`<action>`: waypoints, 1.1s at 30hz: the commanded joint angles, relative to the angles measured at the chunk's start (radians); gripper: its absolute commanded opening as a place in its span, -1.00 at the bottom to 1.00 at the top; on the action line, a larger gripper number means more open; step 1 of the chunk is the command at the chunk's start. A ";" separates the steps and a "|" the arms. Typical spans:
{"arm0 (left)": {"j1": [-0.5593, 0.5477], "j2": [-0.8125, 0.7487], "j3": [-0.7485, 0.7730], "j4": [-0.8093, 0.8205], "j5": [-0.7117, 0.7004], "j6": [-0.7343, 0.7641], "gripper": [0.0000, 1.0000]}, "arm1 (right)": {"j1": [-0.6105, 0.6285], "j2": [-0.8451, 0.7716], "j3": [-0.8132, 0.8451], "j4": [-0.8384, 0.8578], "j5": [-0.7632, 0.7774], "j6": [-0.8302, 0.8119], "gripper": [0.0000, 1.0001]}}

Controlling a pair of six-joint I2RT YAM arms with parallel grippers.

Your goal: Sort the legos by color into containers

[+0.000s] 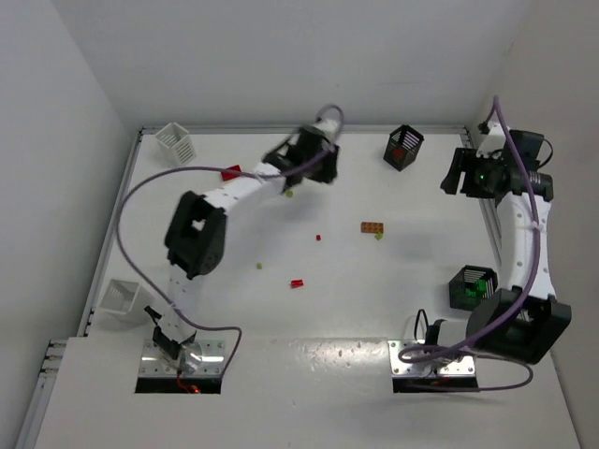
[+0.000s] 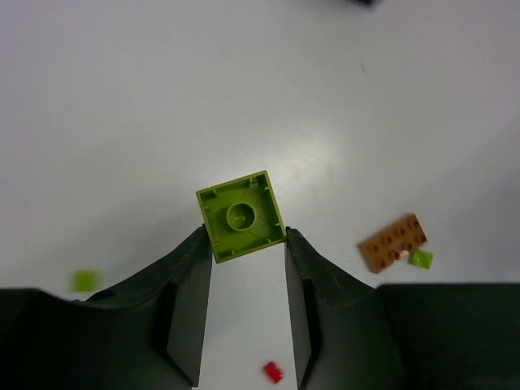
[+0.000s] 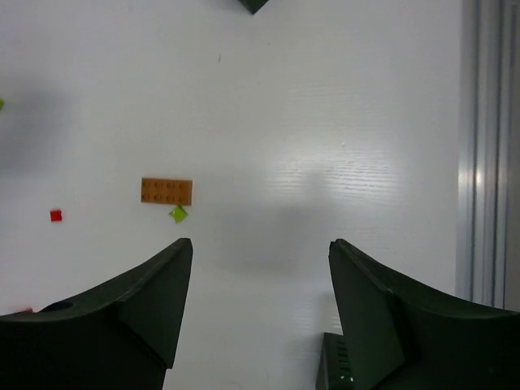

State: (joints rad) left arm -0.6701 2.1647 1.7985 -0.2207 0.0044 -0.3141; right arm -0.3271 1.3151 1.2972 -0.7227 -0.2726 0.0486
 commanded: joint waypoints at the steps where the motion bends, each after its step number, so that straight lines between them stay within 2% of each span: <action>1: 0.199 -0.249 0.004 -0.064 0.071 0.026 -0.59 | 0.045 0.067 0.014 -0.011 -0.088 -0.127 0.36; 2: 0.298 -0.267 0.025 -0.145 0.084 0.042 -0.59 | 0.055 0.084 0.014 -0.020 -0.099 -0.141 0.36; 4: 0.404 -0.290 0.094 -0.228 0.114 0.062 -0.59 | 0.101 0.119 0.036 -0.032 -0.099 -0.165 0.33; 5: 0.505 -0.290 0.114 -0.282 0.123 0.090 -0.59 | 0.117 0.153 0.053 -0.032 -0.108 -0.179 0.33; 9: 0.703 -0.261 0.246 -0.373 0.112 0.161 -0.59 | 0.210 0.203 0.091 -0.012 -0.093 -0.204 0.33; 12: 0.792 -0.169 0.350 -0.462 0.112 0.181 -0.59 | 0.247 0.251 0.128 -0.012 -0.071 -0.227 0.33; 13: 0.808 -0.146 0.404 -0.477 0.103 0.181 -0.57 | 0.266 0.266 0.149 -0.012 -0.062 -0.227 0.33; 20: 0.877 -0.007 0.510 -0.486 0.075 0.171 -0.49 | 0.319 0.338 0.211 -0.040 -0.039 -0.257 0.33; 31: 0.888 0.147 0.565 -0.442 0.046 0.171 -0.38 | 0.372 0.369 0.211 -0.060 0.013 -0.297 0.33; 33: 0.888 0.162 0.576 -0.428 0.026 0.171 -0.31 | 0.372 0.378 0.201 -0.060 0.023 -0.306 0.35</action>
State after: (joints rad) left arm 0.2050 2.3249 2.3146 -0.6979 0.0582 -0.1493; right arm 0.0368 1.6958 1.4673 -0.7910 -0.2695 -0.2333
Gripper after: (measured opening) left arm 0.426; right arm 0.677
